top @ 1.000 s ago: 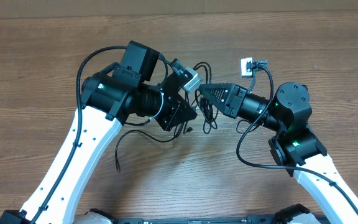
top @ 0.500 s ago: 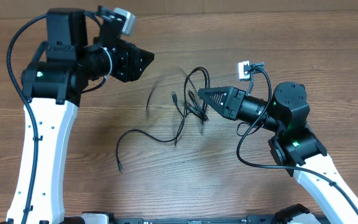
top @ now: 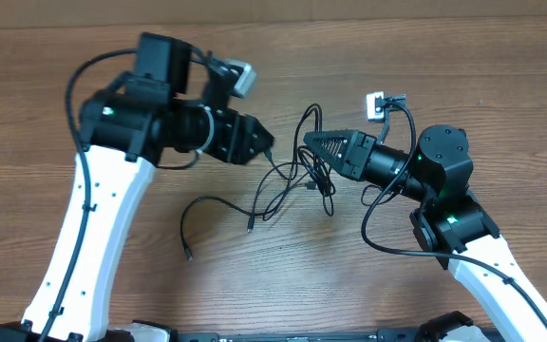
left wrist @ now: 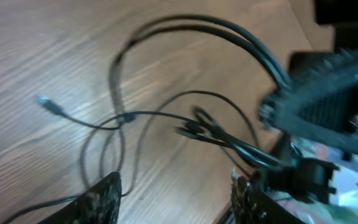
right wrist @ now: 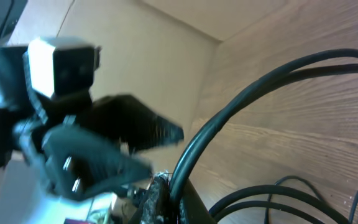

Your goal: Untangle cables

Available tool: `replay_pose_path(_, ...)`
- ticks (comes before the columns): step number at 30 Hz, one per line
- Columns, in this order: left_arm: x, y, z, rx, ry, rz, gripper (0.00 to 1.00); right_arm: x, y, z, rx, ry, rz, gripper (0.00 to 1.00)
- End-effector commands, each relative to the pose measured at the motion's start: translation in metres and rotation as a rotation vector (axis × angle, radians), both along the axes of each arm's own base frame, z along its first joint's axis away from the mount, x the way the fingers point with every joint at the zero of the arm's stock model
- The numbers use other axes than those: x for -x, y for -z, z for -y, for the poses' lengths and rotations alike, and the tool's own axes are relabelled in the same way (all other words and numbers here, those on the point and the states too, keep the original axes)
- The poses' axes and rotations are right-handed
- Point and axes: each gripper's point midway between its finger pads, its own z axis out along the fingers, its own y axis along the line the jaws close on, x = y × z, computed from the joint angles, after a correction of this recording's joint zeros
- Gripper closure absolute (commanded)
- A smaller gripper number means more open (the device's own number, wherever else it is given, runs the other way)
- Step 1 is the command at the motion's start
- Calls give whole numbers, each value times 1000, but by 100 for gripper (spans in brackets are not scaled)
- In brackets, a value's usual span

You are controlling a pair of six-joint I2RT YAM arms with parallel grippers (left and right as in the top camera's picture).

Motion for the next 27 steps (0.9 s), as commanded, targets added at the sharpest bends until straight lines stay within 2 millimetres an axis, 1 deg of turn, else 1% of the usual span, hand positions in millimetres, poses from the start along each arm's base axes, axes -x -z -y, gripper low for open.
replay_pose_path(1, 10, -7, 17, 32, 82, 22, 42, -7, -5, 3, -31, 53, -13, 96)
replay_pose_path(4, 16, -8, 25, 38, 111, 20, 42, -10, -10, 4, -54, 72, -20, 96)
replay_pose_path(7, 22, -10, 33, 57, 140, 17, 42, -15, -10, 7, -95, 110, -86, 96)
replay_pose_path(11, 23, -13, 39, 68, 159, 33, 36, -15, -11, 7, -146, 117, -166, 96)
replay_pose_path(13, 26, -19, 45, 105, 183, 36, 33, -15, -11, 7, -170, 122, -204, 96)
replay_pose_path(16, 30, -28, 53, 167, 222, 41, 31, -17, -10, 9, -192, 142, -237, 96)
replay_pose_path(20, 30, -30, 55, 176, 226, 45, 33, -18, -16, 9, -209, 144, -225, 96)
replay_pose_path(21, 30, -30, 55, 177, 223, 41, 36, -18, -18, 9, -214, 142, -214, 96)
replay_pose_path(23, 30, -30, 55, 183, 201, 15, 39, -19, -26, 9, -227, 138, -184, 96)
replay_pose_path(24, 29, -30, 55, 187, 182, -6, 43, -19, -30, 9, -236, 135, -165, 96)
replay_pose_path(27, 29, -30, 56, 197, 152, -42, 45, -19, -35, 9, -245, 132, -145, 96)
